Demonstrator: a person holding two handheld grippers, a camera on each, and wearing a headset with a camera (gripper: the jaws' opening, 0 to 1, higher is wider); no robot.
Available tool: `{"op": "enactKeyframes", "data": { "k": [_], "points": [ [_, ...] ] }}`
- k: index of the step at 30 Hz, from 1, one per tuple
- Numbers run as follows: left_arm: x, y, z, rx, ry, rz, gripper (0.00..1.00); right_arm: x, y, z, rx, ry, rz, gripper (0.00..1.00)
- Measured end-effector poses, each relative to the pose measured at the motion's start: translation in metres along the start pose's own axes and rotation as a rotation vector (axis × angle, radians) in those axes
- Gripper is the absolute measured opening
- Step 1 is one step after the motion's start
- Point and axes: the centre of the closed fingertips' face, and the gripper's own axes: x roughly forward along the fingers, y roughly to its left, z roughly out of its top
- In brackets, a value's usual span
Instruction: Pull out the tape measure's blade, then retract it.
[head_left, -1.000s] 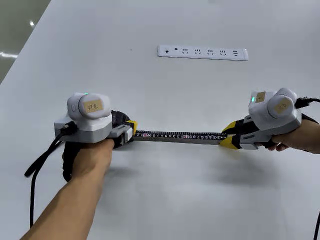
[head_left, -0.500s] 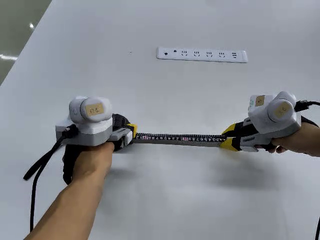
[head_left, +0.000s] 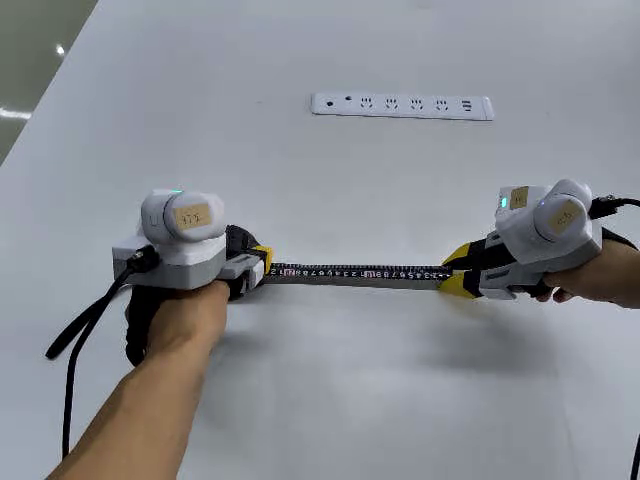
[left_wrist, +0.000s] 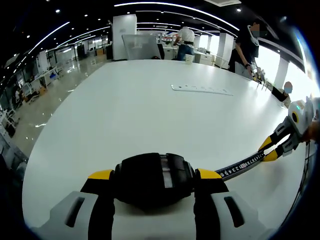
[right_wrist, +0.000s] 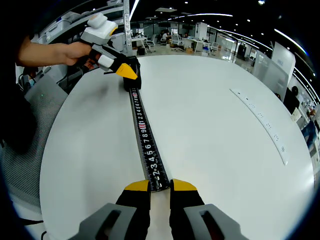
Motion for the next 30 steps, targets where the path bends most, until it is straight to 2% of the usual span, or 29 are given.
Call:
{"op": "enactKeyframes", "data": {
  "k": [13,30],
  "points": [
    [-0.0021,0.0024,-0.0012,0.015,0.0,0.0,0.56,-0.0001,0.0,0.0004,0.0,-0.007,-0.003,0.1],
    [-0.0005,0.003,-0.0005,0.003,-0.001,-0.015,0.56,-0.0003,0.0,0.0002,-0.009,-0.003,-0.005,0.1]
  ]
}}
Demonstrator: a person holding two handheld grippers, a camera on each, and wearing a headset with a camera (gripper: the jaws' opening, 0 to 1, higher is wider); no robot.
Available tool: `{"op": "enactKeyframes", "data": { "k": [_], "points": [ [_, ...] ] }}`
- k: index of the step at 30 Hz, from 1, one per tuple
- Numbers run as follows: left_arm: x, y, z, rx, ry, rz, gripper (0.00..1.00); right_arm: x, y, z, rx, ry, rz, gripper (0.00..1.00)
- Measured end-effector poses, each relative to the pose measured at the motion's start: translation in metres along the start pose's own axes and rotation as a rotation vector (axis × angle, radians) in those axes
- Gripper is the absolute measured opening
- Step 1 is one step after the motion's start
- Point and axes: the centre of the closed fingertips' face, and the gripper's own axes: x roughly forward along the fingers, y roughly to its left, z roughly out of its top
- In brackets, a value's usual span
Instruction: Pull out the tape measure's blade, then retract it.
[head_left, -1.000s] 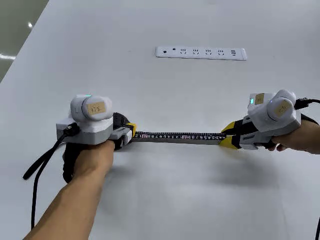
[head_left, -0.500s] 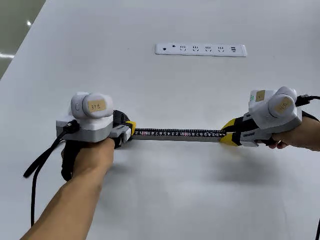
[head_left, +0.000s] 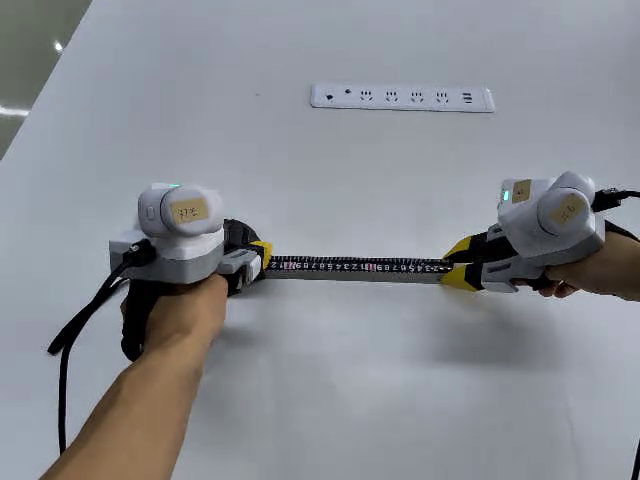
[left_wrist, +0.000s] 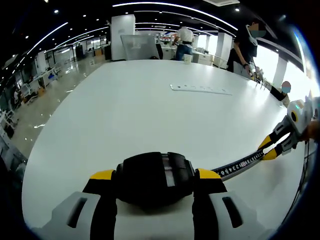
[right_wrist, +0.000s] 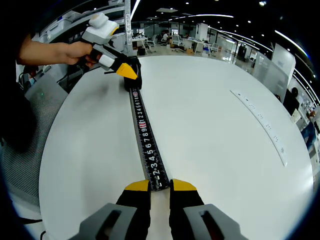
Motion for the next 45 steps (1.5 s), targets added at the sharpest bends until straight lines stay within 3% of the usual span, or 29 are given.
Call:
{"op": "enactKeyframes", "data": {
  "k": [32,45],
  "points": [
    [0.001,0.0,0.001,-0.011,0.009,-0.024,0.56,0.003,0.002,0.005,-0.006,0.016,0.012,0.1],
    [0.0,0.0,0.001,-0.021,0.011,-0.034,0.56,0.007,0.005,0.016,-0.01,0.002,0.021,0.1]
  ]
}}
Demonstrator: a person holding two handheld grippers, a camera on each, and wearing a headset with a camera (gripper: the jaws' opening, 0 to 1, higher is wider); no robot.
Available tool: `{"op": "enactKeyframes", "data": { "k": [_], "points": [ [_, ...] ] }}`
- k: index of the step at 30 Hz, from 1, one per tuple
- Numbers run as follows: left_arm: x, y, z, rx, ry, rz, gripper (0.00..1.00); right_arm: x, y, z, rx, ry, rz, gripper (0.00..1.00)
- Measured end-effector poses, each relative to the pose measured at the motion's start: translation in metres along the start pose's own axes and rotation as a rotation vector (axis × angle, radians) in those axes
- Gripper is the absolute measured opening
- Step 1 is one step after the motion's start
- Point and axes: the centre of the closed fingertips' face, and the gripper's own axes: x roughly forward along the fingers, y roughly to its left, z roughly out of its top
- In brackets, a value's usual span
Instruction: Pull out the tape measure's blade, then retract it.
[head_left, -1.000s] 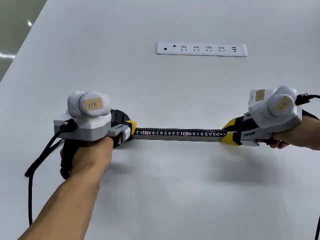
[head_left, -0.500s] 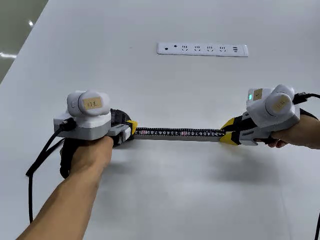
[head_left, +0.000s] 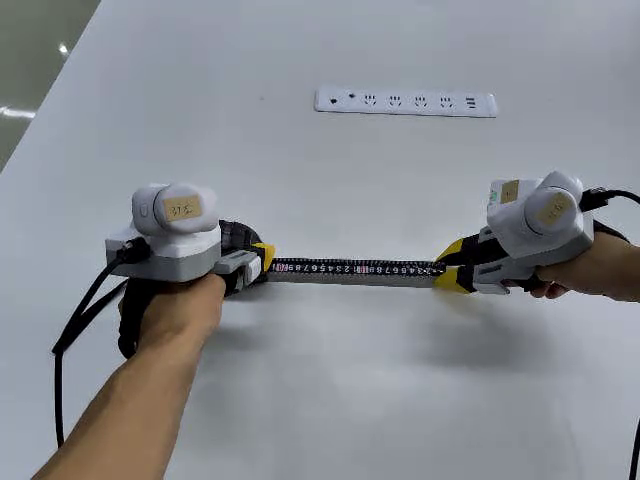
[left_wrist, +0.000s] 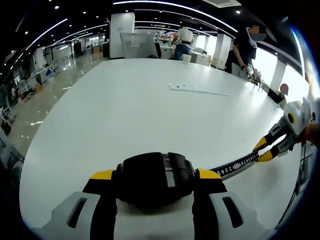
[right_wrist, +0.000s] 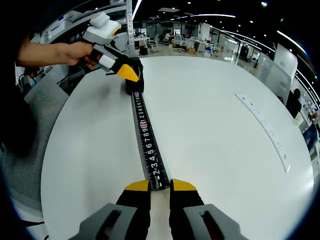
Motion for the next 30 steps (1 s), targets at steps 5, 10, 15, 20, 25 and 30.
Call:
{"op": "enactKeyframes", "data": {
  "k": [5,10,15,20,25,30],
  "points": [
    [0.0,-0.001,0.0,0.002,0.0,0.0,0.56,0.002,0.001,0.002,-0.003,0.002,0.003,0.1],
    [0.0,0.0,0.0,0.001,0.001,-0.003,0.56,0.003,0.003,0.004,-0.008,0.004,0.002,0.1],
    [0.0,0.0,0.0,0.002,0.002,-0.007,0.56,0.004,0.005,0.005,-0.009,0.003,0.003,0.1],
    [0.0,0.001,0.0,-0.002,0.003,-0.011,0.56,0.006,0.005,0.009,-0.01,-0.002,0.004,0.1],
    [0.0,0.001,0.0,-0.003,0.004,-0.013,0.56,0.007,0.006,0.011,-0.01,-0.006,0.005,0.1],
    [0.001,0.002,0.0,-0.005,0.007,-0.015,0.56,0.009,0.006,0.013,-0.009,-0.007,0.006,0.1]
  ]
}}
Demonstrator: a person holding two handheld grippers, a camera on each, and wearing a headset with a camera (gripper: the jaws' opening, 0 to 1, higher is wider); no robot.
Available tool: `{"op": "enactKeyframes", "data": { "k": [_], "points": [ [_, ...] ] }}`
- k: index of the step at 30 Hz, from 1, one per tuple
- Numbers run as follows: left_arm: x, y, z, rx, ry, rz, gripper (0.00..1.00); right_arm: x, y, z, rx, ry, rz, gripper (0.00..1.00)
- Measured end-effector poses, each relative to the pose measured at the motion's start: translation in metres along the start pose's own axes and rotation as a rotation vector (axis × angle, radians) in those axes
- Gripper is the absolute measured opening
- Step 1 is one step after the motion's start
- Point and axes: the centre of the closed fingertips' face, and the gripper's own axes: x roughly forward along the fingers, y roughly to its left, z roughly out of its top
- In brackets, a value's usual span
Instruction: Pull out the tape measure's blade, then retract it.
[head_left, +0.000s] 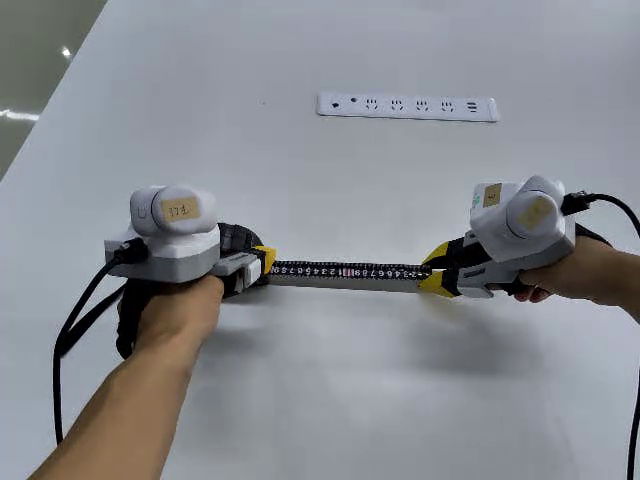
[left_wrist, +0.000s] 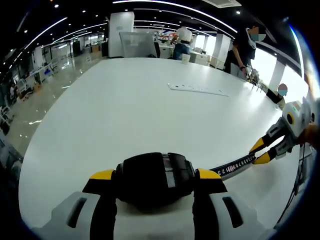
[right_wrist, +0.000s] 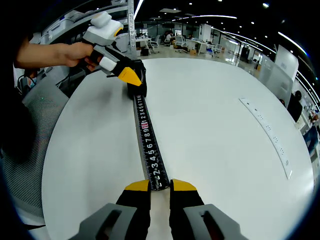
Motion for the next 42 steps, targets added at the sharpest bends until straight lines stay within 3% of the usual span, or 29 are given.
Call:
{"op": "enactKeyframes", "data": {
  "k": [42],
  "points": [
    [0.001,0.001,-0.001,-0.006,0.006,-0.015,0.57,0.025,0.013,0.034,-0.002,-0.035,0.012,0.1]
  ]
}}
